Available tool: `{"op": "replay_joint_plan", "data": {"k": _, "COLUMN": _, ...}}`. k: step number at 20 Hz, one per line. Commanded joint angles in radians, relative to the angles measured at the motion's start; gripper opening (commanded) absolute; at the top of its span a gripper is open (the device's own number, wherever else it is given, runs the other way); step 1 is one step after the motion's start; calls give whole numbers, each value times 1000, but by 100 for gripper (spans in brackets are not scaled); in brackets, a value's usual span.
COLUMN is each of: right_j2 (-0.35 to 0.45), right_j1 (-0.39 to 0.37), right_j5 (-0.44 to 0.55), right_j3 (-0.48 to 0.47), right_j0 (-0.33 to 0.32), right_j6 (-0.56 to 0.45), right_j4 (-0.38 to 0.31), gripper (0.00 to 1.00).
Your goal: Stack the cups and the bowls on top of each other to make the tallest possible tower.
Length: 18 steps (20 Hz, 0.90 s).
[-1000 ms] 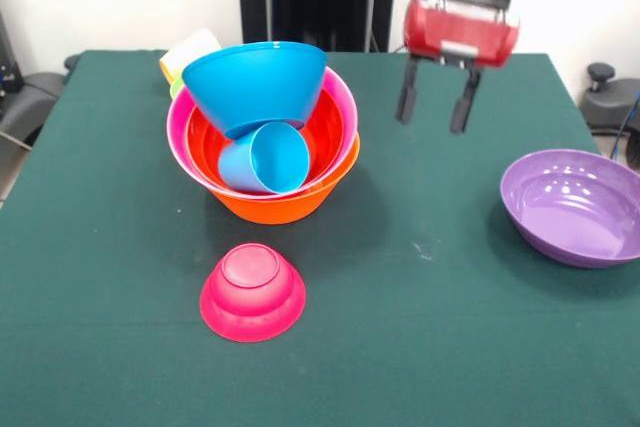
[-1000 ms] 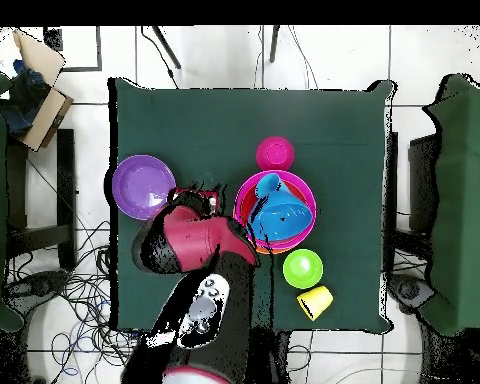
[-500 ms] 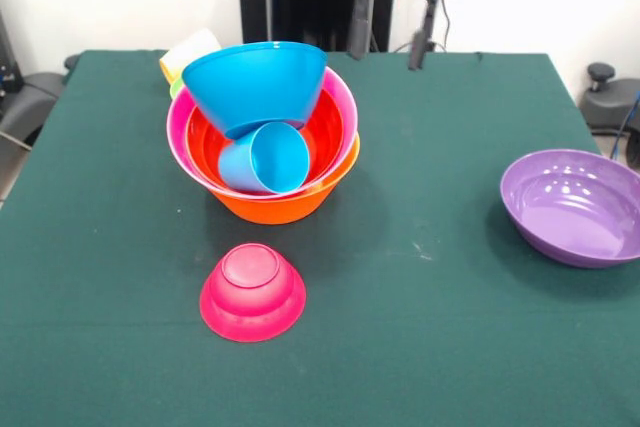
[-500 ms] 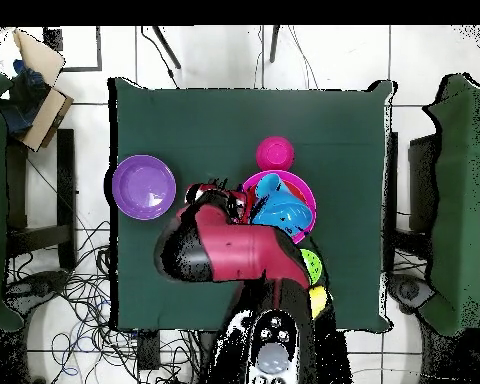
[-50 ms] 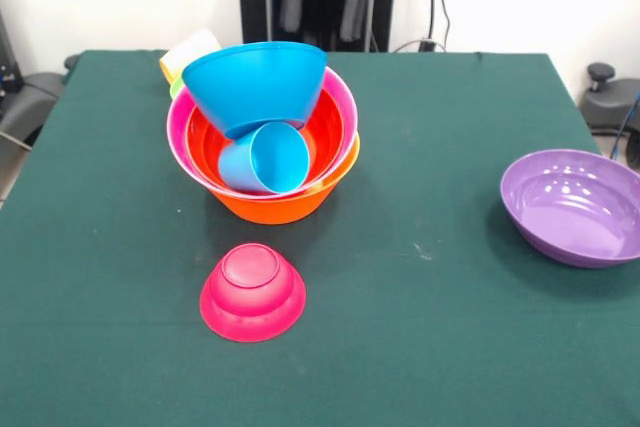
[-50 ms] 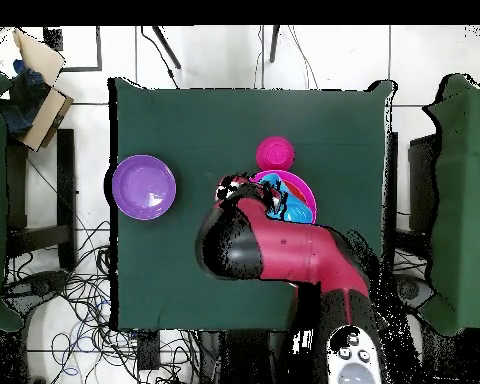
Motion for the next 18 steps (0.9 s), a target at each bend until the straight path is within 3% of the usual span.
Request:
{"op": "replay_joint_plan", "data": {"k": 1, "right_j2": 225, "right_j1": -17, "right_j5": 137, "right_j3": 80, "right_j0": -56, "right_j6": -208, "right_j4": -80, "gripper": 100}}
{"op": "replay_joint_plan", "data": {"k": 18, "right_j2": 276, "right_j1": 93, "right_j5": 70, "right_j3": 16, "right_j0": -97, "right_j6": -141, "right_j4": -211, "gripper": 100}}
